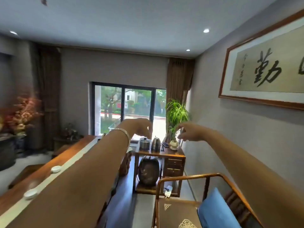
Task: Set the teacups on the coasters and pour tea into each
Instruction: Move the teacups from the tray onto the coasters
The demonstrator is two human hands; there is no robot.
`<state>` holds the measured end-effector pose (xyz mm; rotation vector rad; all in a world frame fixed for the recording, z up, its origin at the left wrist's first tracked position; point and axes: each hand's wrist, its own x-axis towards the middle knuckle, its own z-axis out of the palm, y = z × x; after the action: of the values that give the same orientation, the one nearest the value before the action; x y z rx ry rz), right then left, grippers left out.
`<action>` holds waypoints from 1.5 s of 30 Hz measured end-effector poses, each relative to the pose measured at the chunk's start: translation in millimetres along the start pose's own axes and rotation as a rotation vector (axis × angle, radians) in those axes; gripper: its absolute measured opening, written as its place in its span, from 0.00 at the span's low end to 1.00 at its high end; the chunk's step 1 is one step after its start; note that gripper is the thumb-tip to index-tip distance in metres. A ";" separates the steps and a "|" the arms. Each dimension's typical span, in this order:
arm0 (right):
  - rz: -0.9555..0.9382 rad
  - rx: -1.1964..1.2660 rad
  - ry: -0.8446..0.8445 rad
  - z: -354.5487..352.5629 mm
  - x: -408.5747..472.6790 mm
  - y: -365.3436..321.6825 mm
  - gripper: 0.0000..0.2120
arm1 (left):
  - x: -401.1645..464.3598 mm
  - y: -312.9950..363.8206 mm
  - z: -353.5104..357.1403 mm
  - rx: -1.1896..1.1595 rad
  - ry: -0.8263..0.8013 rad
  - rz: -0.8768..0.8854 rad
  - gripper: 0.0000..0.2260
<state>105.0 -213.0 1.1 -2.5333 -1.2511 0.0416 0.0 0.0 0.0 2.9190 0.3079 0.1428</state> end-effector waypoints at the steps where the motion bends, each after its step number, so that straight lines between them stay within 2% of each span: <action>1: -0.033 -0.005 -0.014 4.7 13.1 -1.2 0.19 | -1.4 -7.9 0.3 -0.017 -0.017 -0.034 0.15; 5: -0.121 -0.022 -0.076 23.9 60.6 -17.7 0.20 | 5.5 -56.7 3.4 -0.022 -0.013 -0.184 0.13; 9: -0.204 0.020 -0.106 46.1 105.6 -34.9 0.19 | 13.2 -104.4 9.7 -0.014 -0.015 -0.263 0.08; 12: -0.251 0.047 -0.121 60.9 137.8 -47.9 0.19 | 20.0 -135.8 11.3 -0.025 -0.027 -0.319 0.12; 19: -0.308 0.037 -0.103 78.0 244.0 -76.8 0.21 | 73.0 -216.0 2.4 -0.015 -0.017 -0.343 0.16; 28: -0.356 0.037 -0.103 100.3 414.2 -126.9 0.21 | 168.7 -352.7 -37.0 -0.044 0.024 -0.412 0.16; 32: -0.381 0.041 -0.119 125.3 474.0 -147.8 0.21 | 189.1 -402.2 -33.3 -0.111 0.021 -0.412 0.16; 37: -0.443 0.056 -0.177 167.4 546.1 -179.6 0.21 | 194.2 -462.6 -17.9 -0.110 0.008 -0.493 0.17; 45: -0.670 0.086 -0.314 242.0 672.1 -248.9 0.19 | 185.8 -568.8 -14.6 -0.062 -0.017 -0.729 0.18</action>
<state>288.8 516.2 -81.2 -1.9643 -2.1040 0.3399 67.6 587.6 -91.6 2.5472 1.2907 0.0120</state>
